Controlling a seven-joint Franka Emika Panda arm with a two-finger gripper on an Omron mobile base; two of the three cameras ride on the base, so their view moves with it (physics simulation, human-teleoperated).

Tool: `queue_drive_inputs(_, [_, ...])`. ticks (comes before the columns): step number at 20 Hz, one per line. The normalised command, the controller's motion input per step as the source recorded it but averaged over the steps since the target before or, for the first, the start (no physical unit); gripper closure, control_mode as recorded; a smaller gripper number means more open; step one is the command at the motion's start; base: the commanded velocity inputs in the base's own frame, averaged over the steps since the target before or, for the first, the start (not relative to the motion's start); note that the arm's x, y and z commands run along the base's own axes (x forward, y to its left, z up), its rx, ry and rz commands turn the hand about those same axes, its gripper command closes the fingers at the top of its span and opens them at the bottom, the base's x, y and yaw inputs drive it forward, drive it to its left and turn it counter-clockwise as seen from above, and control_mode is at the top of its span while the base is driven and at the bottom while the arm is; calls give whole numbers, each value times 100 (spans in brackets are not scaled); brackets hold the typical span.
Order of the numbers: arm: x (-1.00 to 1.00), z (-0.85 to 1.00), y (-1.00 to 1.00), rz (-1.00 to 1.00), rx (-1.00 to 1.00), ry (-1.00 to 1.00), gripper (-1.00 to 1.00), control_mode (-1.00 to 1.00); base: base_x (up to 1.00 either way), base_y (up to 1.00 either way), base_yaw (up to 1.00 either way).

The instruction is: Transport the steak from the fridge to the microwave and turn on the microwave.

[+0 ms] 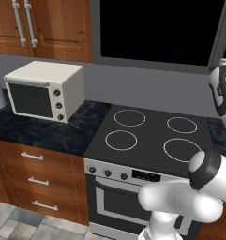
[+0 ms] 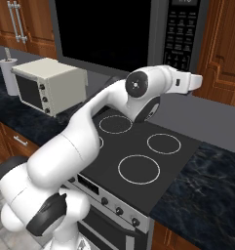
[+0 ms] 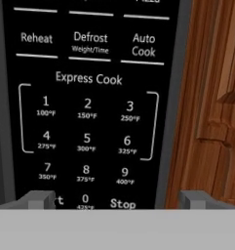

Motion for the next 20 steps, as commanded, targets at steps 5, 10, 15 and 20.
queue_drive_inputs(5, [6, -5, 0, 0, 0, 0, -100, -100, 0, 0, 0])
queue_drive_inputs(10, [6, -12, 0, 0, 0, 0, -100, -100, 0, 0, 0])
queue_drive_inputs(15, [16, -8, 0, 0, 0, 0, -100, -100, 0, 0, 0])
queue_drive_inputs(20, [20, -1, 0, 0, 0, 0, -100, -100, 0, 0, 0])
